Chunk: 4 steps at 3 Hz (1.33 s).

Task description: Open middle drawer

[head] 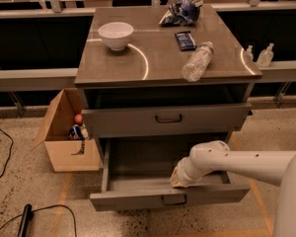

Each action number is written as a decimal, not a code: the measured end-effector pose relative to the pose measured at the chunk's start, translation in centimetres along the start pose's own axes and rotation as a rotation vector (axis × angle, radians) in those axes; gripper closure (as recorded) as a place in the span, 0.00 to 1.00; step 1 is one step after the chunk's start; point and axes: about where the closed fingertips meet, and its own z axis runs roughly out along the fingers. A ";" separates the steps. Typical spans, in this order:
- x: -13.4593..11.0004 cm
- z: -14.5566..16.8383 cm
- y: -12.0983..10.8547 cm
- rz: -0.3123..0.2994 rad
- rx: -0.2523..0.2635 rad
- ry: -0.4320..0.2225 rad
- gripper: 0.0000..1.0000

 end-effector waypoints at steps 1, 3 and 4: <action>-0.9 -0.9 1.3 -0.036 -0.105 -0.013 1.00; -3.6 -3.6 7.2 -0.027 -0.391 -0.106 1.00; -4.6 -4.5 10.0 -0.004 -0.475 -0.141 1.00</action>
Offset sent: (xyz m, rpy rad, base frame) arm -0.0860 0.0075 0.0575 0.0659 0.4553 0.2353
